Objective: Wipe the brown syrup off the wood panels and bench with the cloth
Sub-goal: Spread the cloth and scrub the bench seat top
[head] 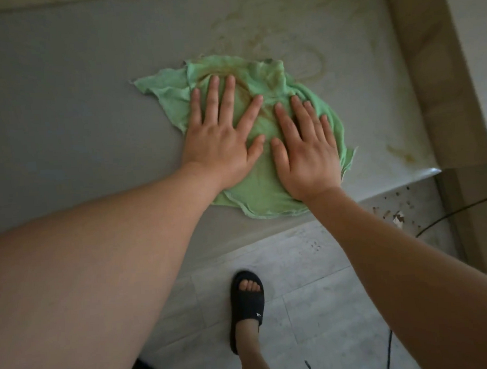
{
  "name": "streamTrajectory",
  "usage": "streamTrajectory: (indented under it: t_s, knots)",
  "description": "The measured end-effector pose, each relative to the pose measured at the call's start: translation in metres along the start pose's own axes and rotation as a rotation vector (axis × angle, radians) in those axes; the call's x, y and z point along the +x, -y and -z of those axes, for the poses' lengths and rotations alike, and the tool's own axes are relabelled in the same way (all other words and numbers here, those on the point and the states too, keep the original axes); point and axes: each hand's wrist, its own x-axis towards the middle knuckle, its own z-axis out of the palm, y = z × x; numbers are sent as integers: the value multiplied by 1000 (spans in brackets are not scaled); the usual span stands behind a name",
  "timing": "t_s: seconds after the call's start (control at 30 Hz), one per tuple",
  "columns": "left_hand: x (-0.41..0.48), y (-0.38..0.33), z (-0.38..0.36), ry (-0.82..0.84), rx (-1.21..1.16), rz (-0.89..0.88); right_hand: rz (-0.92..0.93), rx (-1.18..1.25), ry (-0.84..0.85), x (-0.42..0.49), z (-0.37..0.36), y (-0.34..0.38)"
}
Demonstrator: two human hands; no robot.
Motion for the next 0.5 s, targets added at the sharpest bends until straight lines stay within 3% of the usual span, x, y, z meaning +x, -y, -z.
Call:
streamTrajectory:
  t_s: [0.3, 0.37, 0.5]
  knots:
    - [-92, 27, -5, 22, 14, -87, -156, 61, -30, -54, -11, 88]
    - [-123, 40, -8, 7, 11, -153, -77, 101, -21, -75, -15, 105]
    - [-165, 65, -9, 60, 106, -385, 267, 130, 8, -108, -13, 84]
